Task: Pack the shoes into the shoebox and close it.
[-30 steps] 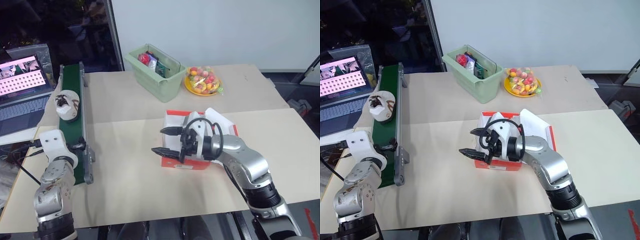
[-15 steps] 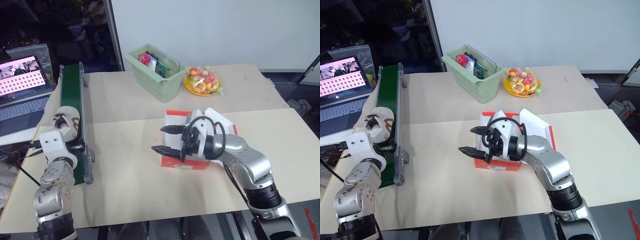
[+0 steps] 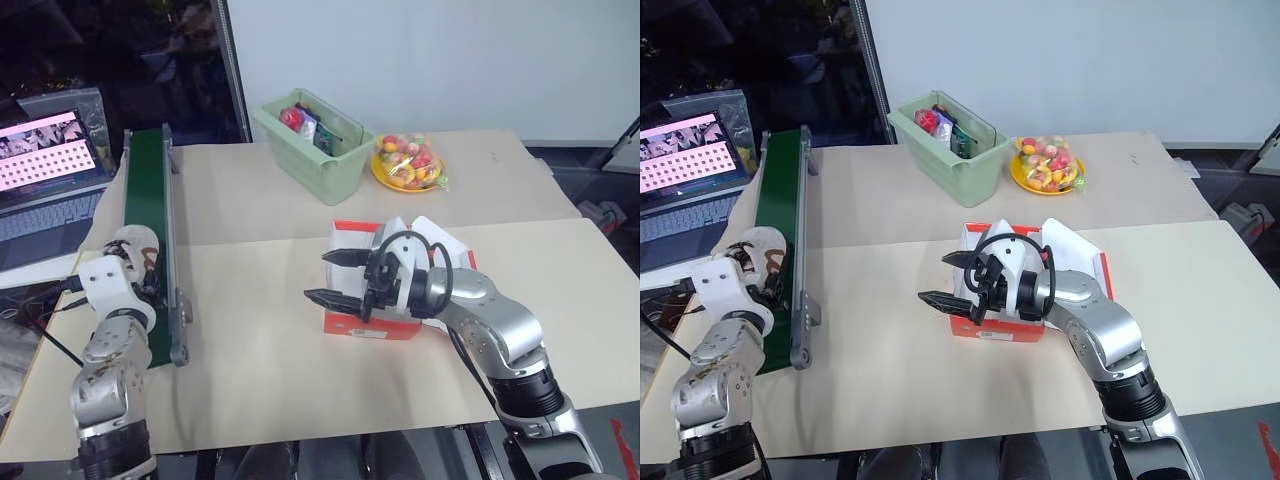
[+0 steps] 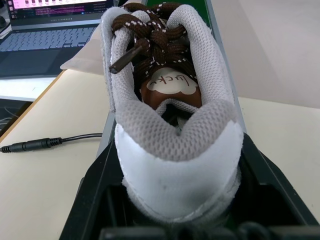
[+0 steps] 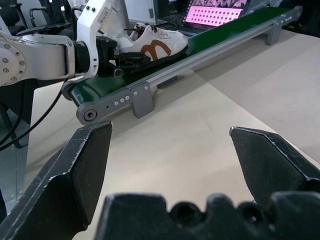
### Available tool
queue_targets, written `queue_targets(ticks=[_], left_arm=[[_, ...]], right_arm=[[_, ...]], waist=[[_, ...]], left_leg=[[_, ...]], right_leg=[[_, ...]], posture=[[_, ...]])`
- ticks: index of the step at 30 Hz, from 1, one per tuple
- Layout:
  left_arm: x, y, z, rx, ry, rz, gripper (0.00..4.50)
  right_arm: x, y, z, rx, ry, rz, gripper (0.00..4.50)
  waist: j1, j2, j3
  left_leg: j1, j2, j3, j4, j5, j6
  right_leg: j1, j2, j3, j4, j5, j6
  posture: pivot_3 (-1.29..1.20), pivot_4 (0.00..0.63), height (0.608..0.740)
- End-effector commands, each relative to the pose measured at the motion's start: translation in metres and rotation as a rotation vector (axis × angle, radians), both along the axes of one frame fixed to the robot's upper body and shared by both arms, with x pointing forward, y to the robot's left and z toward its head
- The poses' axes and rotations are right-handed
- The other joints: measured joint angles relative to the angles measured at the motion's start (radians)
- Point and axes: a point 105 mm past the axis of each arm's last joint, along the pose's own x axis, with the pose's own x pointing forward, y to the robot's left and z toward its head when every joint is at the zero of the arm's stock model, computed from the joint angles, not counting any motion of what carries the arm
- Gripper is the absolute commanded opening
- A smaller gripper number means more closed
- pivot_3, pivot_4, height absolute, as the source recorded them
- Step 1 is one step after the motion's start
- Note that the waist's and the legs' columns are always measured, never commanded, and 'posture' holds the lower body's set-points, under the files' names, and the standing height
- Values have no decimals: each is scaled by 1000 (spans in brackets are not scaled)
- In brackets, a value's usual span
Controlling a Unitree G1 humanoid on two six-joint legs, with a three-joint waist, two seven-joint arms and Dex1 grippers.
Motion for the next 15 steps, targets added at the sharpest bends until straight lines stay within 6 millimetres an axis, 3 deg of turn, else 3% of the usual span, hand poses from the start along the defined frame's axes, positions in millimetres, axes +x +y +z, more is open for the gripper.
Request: queue_targets(ticks=[1,4,7,9,11,15], left_arm=[[7,-22,77,309,-271,-55,2046],[9,-58,106,441,-410,-164,2046],[14,-94,116,457,-470,-303,2046],[18,-124,111,387,-468,-445,2046],[20,-153,98,179,-424,-603,2046],[6,-202,83,-50,-352,-877,2046]], right_arm=[[15,-4,23,106,3,-87,4500],[43,-10,38,348,200,-214,4500],[55,-9,37,487,375,-267,4500],[63,-9,31,563,524,-293,4500],[61,-6,26,584,611,-274,4500],[61,-6,28,668,711,-240,4500]], waist=[[0,-2,1],[1,-3,2],[3,-3,2],[3,-3,2],[0,-3,2],[-10,-3,2]], left_leg=[[0,0,0,0,0,0],[-2,1,0,0,0,-1],[-1,1,-1,-2,0,0],[-1,1,-1,-3,0,0],[-2,1,-1,-5,0,0],[-12,1,1,-3,0,-1]], right_leg=[[0,0,0,0,0,0],[-2,0,2,-1,2,-3],[-3,1,4,-2,3,-4],[-4,1,4,-2,3,-4],[-6,1,6,-2,3,-4],[-16,3,7,3,3,-5]], posture=[[0,150,740],[0,150,740],[0,150,740],[0,150,740],[0,150,740],[0,150,740]])
